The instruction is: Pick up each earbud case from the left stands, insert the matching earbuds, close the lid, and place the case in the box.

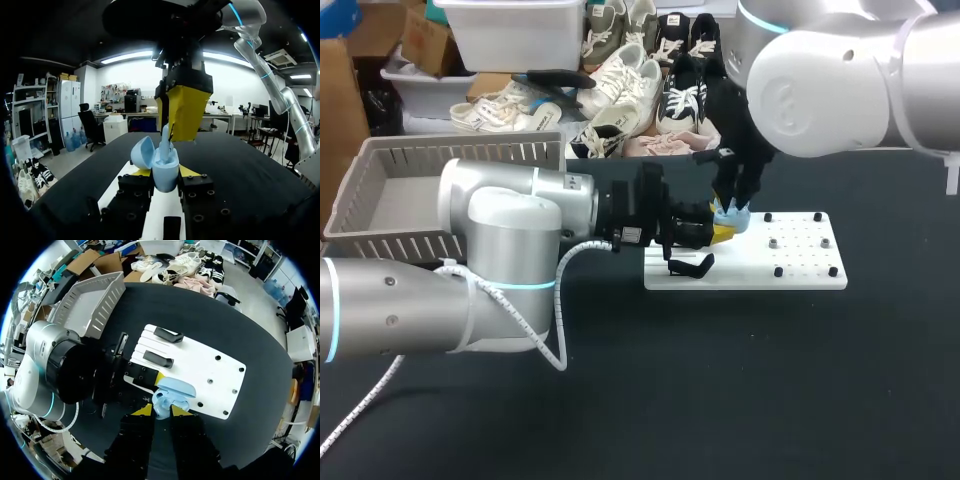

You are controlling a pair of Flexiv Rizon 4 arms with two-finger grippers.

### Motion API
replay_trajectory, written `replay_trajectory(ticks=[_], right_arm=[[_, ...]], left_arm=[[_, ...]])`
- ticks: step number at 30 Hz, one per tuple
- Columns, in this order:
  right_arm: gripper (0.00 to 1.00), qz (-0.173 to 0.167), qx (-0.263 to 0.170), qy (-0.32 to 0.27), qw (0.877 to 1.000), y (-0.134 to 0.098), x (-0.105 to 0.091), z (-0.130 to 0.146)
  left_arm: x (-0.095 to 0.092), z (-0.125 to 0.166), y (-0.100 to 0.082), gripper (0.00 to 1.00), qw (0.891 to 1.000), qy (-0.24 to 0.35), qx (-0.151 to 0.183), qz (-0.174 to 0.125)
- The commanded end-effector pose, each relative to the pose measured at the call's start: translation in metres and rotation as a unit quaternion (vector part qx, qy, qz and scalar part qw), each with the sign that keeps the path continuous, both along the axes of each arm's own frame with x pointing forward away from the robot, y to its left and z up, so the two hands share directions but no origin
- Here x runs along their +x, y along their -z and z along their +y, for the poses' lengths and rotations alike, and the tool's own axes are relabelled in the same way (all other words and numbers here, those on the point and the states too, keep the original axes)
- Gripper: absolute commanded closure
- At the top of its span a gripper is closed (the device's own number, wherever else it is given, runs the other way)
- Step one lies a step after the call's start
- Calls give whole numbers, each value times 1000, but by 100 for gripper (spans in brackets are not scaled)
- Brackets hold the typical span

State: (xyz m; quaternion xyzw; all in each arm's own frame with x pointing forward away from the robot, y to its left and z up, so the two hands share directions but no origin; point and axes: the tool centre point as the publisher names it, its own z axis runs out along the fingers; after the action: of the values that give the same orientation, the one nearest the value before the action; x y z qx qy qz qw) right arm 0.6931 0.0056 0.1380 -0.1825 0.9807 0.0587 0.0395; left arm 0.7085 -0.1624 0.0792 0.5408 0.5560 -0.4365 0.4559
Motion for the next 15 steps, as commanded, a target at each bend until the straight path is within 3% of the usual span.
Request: replay_trajectory(ticks=[1,15], right_arm=[[100,-1,0,0,1000,1,-1,1],[100,4,3,-1,1000,6,1,3]], left_arm=[[0,0,0,100,1000,0,-1,-1],[0,0,0,100,1000,0,-1,-1]])
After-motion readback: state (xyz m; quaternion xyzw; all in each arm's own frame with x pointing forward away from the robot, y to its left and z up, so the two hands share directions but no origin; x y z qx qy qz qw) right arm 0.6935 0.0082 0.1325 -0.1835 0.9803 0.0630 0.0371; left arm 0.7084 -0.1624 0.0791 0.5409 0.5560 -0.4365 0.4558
